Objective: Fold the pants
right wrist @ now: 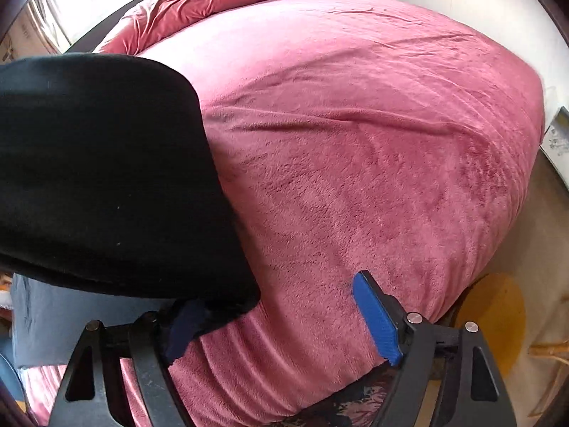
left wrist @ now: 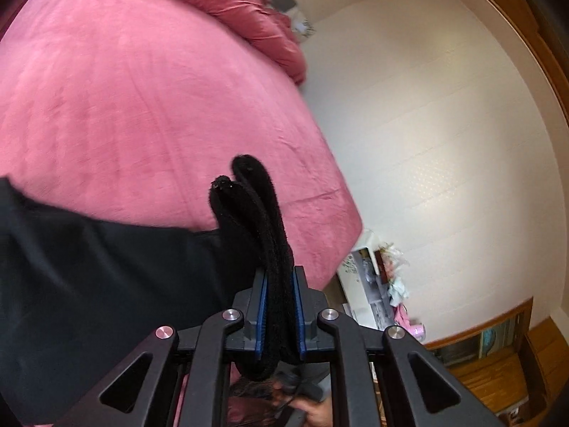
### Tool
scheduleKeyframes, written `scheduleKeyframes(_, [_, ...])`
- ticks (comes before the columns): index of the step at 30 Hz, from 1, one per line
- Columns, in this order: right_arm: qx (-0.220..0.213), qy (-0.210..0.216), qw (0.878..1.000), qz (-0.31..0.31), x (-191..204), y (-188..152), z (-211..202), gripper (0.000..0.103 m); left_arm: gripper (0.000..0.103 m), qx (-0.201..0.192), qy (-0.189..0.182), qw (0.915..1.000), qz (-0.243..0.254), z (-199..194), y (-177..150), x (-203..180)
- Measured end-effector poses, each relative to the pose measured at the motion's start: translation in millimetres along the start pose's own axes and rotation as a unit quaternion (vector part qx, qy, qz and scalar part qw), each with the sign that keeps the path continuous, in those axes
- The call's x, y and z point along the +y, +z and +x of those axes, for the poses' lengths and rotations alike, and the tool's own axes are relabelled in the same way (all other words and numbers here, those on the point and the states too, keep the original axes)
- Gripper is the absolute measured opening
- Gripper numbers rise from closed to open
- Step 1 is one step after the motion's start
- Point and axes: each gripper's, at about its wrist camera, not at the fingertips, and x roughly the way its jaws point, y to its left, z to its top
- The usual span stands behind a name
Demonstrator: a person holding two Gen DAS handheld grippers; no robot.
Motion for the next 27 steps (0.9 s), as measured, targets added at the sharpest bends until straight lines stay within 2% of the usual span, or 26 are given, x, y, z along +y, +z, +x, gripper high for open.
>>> scheduleKeyframes(2, [0.002, 0.003, 1.000, 0.003, -0.5, 0.9, 5.6, 0.084, 0.012, -0.001, 0.021, 0.9997, -0.012, -2.4, -8.1, 24.1])
scheduleKeyframes(4, [0.004, 0.005, 1.000, 0.003, 0.8, -0.1, 5.2, 0.085, 0.012, 0.007, 0.062, 0.9973, -0.040, -4.0, -22.7, 59.3])
scheduleKeyframes(7, [0.008, 0.003, 1.000, -0.007, 4.5, 1.9, 7.2, 0.090, 0.012, 0.029, 0.117, 0.9893, -0.082, -2.4, -47.3, 113.8])
scheduleKeyframes(10, [0.017, -0.006, 0.999, -0.036, 15.0, 1.4, 11.1, 0.092, 0.012, 0.049, 0.133, 0.9827, -0.120, 8.2, -73.3, 150.5])
scheduleKeyframes(13, [0.020, -0.013, 0.998, -0.056, 22.1, 0.2, 9.8, 0.092, 0.012, 0.029, 0.116, 0.9848, -0.126, 5.2, -82.7, 155.9])
scheduleKeyframes(16, [0.034, -0.010, 0.996, -0.078, 24.0, 1.0, 6.3, 0.092, 0.012, 0.027, 0.130, 0.9859, -0.102, 9.5, -87.0, 148.1])
scheduleKeyframes(19, [0.064, -0.004, 0.990, -0.122, 21.1, 2.1, -3.7, 0.091, 0.012, 0.025, 0.134, 0.9859, -0.097, 12.1, -85.1, 145.8])
scheduleKeyframes(21, [0.070, -0.001, 0.988, -0.141, 16.9, 3.1, -18.0, 0.085, 0.012, 0.021, 0.141, 0.9864, -0.082, 15.0, -86.3, 143.2])
scheduleKeyframes(23, [0.066, 0.024, 0.988, -0.138, 10.2, 14.6, -36.1, 0.077, 0.012, 0.018, 0.150, 0.9863, -0.067, 14.0, -86.7, 136.7])
scheduleKeyframes(27, [0.039, 0.089, 0.987, -0.131, 26.5, 50.1, -52.4, 0.077, 0.012, 0.011, 0.177, 0.9836, -0.031, 20.5, -86.5, 127.5])
